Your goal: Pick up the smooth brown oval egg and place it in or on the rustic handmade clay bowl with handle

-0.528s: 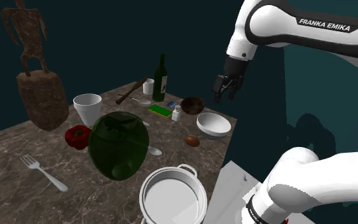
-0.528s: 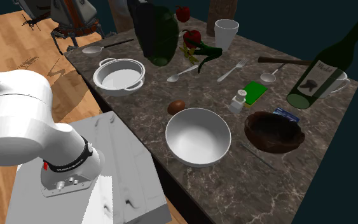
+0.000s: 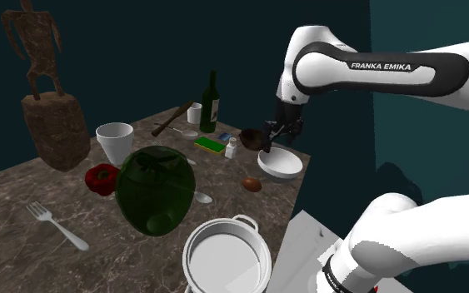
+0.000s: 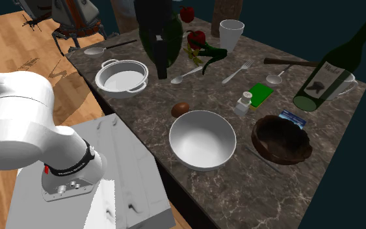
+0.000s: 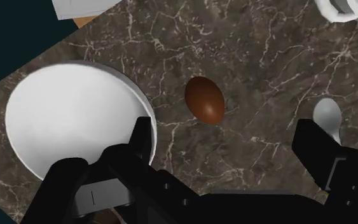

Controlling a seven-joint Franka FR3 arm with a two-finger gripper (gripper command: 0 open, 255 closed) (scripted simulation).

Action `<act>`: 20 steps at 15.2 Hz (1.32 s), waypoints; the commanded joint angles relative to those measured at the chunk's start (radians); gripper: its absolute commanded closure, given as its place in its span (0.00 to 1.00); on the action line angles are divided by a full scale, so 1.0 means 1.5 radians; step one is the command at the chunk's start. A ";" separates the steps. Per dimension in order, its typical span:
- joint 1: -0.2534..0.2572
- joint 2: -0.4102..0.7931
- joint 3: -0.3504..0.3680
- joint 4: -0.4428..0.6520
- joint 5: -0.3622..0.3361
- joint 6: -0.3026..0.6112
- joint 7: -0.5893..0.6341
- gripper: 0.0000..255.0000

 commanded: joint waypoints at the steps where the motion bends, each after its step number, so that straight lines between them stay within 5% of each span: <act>1: -0.007 0.024 0.016 -0.029 -0.002 0.052 0.034 0.00; 12: -0.057 0.239 0.098 -0.096 -0.048 0.312 0.243 0.00; 20: -0.065 0.288 0.100 -0.130 -0.064 0.395 0.255 0.00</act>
